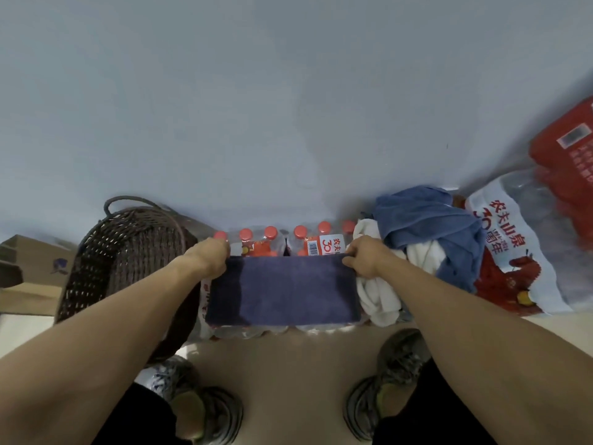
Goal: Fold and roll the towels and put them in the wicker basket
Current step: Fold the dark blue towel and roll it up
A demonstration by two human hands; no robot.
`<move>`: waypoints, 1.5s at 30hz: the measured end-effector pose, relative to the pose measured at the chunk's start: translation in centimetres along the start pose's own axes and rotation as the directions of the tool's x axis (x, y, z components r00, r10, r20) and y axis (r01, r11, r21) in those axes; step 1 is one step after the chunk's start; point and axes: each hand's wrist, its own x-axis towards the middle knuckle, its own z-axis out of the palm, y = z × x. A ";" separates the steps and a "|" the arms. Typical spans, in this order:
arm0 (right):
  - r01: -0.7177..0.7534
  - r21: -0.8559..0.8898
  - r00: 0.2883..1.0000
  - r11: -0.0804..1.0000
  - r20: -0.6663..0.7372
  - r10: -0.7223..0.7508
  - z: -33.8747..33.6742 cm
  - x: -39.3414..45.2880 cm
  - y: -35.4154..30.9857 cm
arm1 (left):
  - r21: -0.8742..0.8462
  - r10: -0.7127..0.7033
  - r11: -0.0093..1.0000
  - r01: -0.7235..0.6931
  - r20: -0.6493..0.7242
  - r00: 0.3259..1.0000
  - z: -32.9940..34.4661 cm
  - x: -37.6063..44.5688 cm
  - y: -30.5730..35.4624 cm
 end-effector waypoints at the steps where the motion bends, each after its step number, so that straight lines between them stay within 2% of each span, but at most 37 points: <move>1: 0.000 -0.012 1.000 1.000 0.020 0.000 -0.2 0.1 -0.2 | 0.008 0.020 1.000 -0.020 0.021 1.000 0.0 0.2 -0.2; 3: -0.026 0.054 0.985 0.998 0.170 0.017 -1.1 0.3 -0.1 | 0.055 0.068 0.996 -0.074 0.099 0.993 -0.3 0.5 -0.5; 5: -0.126 0.131 0.909 0.983 0.413 0.062 -2.0 0.0 0.4 | 0.116 0.084 0.987 -0.109 0.198 0.977 -0.6 0.4 -0.6; 6: -0.152 0.094 0.868 0.984 0.488 0.087 -2.3 -0.5 0.6 | 0.148 0.074 0.983 -0.109 0.226 0.971 -0.7 0.5 -0.6; 7: -0.140 0.030 0.856 0.990 0.507 0.106 -2.3 -0.8 0.8 | 0.162 0.068 0.981 -0.106 0.226 0.972 -0.6 0.5 -0.7; 9: -0.056 -0.058 0.919 0.997 0.387 0.074 -1.6 -1.1 0.8 | 0.144 0.089 0.983 -0.110 0.147 0.985 -0.2 0.8 -0.9; 10: -0.024 -0.030 0.957 0.999 0.287 0.031 -1.2 -0.9 0.7 | 0.103 0.073 0.991 -0.082 0.089 0.993 0.0 1.1 -1.0; 12: 0.001 0.080 0.990 0.997 0.143 -0.012 -0.5 -0.5 0.6 | 0.036 0.027 0.999 -0.028 0.012 1.000 0.2 1.3 -1.1; 16: -0.006 0.109 0.998 0.994 0.067 -0.001 0.0 -0.2 0.8 | -0.036 -0.037 0.999 0.035 -0.061 0.997 1.1 1.4 -0.9; 22: -0.005 -0.131 1.000 0.991 0.014 0.007 1.6 0.0 0.6 | -0.056 0.011 0.998 -0.018 -0.122 0.992 2.5 1.7 -0.6; 26: -0.043 -0.227 0.995 0.973 -0.094 0.022 2.1 0.0 0.0 | 0.000 0.088 0.996 -0.089 -0.144 0.986 2.5 1.5 -0.9; 29: 0.061 -0.281 0.971 0.958 -0.204 -0.122 2.7 -0.1 -0.6 | -0.001 0.124 0.992 -0.126 -0.172 0.977 2.5 1.0 -0.9; 32: 0.253 -0.362 0.945 0.897 -0.105 -0.309 3.3 0.0 -0.9 | -0.127 0.096 0.985 -0.119 -0.174 0.980 2.6 0.5 -0.7; 35: 0.271 -0.375 0.950 0.886 -0.046 -0.310 4.1 0.1 -1.3 | -0.376 0.045 0.918 -0.126 -0.217 0.975 2.2 0.1 -0.4; 37: 0.275 -0.352 0.950 0.895 -0.046 -0.310 4.3 0.1 -1.9 | -0.513 0.072 0.840 -0.179 -0.222 0.972 0.9 -0.6 -0.3; 39: 0.298 -0.298 0.948 0.907 -0.017 -0.317 4.0 -0.1 -3.1 | -0.520 0.170 0.813 -0.263 -0.221 0.960 -0.8 -1.8 -0.5; 42: 0.378 -0.066 0.926 0.923 0.035 -0.377 2.6 -1.2 -6.5 | -0.426 0.325 0.819 -0.385 -0.209 0.922 -3.4 -4.4 -0.4; 45: 0.523 0.195 0.842 0.830 0.032 -0.538 1.2 -3.3 -10.5 | -0.358 0.387 0.826 -0.436 -0.203 0.899 -5.3 -7.1 0.3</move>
